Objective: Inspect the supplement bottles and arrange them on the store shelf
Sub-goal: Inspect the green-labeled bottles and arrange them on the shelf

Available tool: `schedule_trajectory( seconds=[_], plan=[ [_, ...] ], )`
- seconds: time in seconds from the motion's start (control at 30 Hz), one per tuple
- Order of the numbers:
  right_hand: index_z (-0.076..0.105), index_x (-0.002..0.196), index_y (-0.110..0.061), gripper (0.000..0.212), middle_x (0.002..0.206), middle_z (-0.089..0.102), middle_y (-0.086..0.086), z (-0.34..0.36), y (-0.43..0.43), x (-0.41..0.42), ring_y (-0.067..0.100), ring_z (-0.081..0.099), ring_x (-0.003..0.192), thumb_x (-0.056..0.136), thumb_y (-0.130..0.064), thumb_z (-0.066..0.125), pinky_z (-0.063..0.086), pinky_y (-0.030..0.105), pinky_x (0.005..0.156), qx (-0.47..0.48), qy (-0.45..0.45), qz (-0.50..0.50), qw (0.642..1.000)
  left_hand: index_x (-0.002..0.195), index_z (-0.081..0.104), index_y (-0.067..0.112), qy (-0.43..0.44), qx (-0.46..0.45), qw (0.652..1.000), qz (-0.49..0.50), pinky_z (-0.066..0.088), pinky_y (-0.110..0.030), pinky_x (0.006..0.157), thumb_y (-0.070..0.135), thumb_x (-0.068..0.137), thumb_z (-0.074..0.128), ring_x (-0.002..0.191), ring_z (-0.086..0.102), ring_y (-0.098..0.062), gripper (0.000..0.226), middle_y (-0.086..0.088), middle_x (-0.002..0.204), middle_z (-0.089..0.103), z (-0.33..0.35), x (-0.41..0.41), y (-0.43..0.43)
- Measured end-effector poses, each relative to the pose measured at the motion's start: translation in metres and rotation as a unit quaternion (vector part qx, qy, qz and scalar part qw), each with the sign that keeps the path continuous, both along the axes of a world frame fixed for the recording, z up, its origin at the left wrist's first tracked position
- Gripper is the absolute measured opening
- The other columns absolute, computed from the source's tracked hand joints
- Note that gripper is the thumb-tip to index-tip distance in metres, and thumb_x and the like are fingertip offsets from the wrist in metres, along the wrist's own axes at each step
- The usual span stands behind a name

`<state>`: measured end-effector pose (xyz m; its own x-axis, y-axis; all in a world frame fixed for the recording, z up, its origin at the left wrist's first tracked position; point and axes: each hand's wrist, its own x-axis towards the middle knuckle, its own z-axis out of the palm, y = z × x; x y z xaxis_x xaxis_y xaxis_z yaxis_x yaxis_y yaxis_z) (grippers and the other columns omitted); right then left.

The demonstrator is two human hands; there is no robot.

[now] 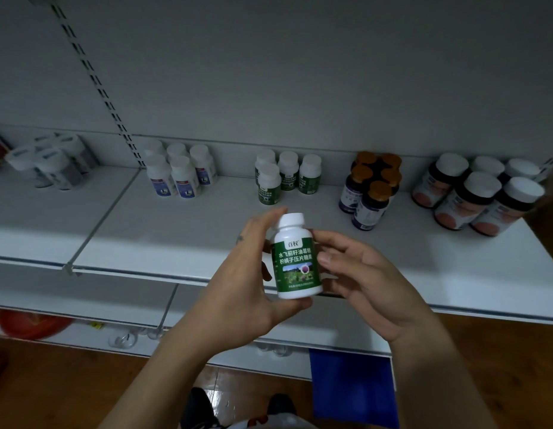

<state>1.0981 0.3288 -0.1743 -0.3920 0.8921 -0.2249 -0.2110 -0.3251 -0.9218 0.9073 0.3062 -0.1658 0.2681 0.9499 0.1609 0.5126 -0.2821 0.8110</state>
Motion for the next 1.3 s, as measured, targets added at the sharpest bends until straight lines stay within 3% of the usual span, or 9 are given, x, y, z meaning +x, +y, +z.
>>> schedule_trajectory(
  seconds=[0.37,0.53,0.7,0.97,1.07,1.2,1.3],
  plan=[
    [0.063,0.123,-0.011,0.042,0.113,0.071,0.015,-0.008,0.005,0.001,0.024,0.068,0.097,0.082,-0.015,0.060,0.057,0.031,0.074,-0.008,0.011,0.020,1.000,0.140,0.024,0.044,0.019,0.001,1.000,0.011,0.042,-0.007,0.075,0.040,0.056,0.091,0.094,0.050,0.007,0.107,0.020,0.113,0.049,-0.002,0.001,0.005],
    [0.061,0.126,-0.010,0.044,0.115,0.070,0.017,-0.009,0.006,0.002,0.023,0.068,0.096,0.082,-0.015,0.058,0.055,0.028,0.071,-0.011,0.015,0.019,1.000,0.143,0.027,0.037,0.032,0.007,0.999,0.004,0.040,-0.006,0.076,0.043,0.055,0.090,0.097,0.051,0.005,0.109,0.021,0.124,0.046,-0.005,0.001,0.008],
    [0.058,0.132,-0.006,0.047,0.121,0.066,0.023,-0.011,0.008,0.005,0.028,0.066,0.099,0.086,-0.014,0.055,0.056,0.032,0.073,-0.022,0.038,0.042,0.998,0.141,0.025,0.041,0.037,0.018,0.999,0.004,0.036,-0.001,0.078,0.045,0.053,0.090,0.101,0.044,0.015,0.110,0.025,0.123,0.044,-0.006,0.005,0.009],
    [0.060,0.129,-0.006,0.046,0.113,0.069,0.017,-0.013,0.007,0.006,0.027,0.065,0.100,0.085,-0.015,0.053,0.055,0.035,0.080,-0.028,0.065,0.053,0.996,0.144,0.028,0.033,0.047,0.037,0.998,-0.003,0.035,-0.007,0.095,0.064,0.054,0.079,0.125,0.040,0.001,0.109,0.018,0.134,0.042,-0.012,0.007,0.012],
    [0.063,0.124,-0.006,0.042,0.108,0.070,0.016,-0.013,0.005,0.006,0.025,0.066,0.097,0.084,-0.016,0.054,0.055,0.033,0.078,-0.026,0.061,0.050,0.997,0.145,0.026,0.030,0.064,0.055,0.996,-0.008,0.034,-0.014,0.104,0.059,0.061,0.080,0.131,0.037,-0.001,0.104,0.016,0.142,0.036,-0.013,0.008,0.013],
    [0.068,0.114,-0.006,0.036,0.102,0.072,0.013,-0.012,0.005,0.006,0.021,0.068,0.092,0.082,-0.021,0.066,0.056,0.029,0.078,-0.029,0.065,0.053,0.996,0.150,0.022,0.026,0.072,0.062,0.995,-0.018,0.030,-0.017,0.108,0.052,0.064,0.084,0.134,0.034,-0.005,0.109,0.014,0.145,0.031,-0.011,0.009,0.012],
    [0.072,0.110,-0.007,0.043,0.101,0.072,0.013,-0.013,0.004,0.004,0.021,0.069,0.090,0.072,-0.025,0.081,0.056,0.027,0.075,-0.037,0.077,0.066,0.994,0.152,0.017,0.027,0.084,0.062,0.994,-0.032,0.035,-0.016,0.104,0.058,0.064,0.080,0.128,0.038,-0.006,0.112,0.013,0.140,0.033,-0.008,0.012,0.008]
  ],
)
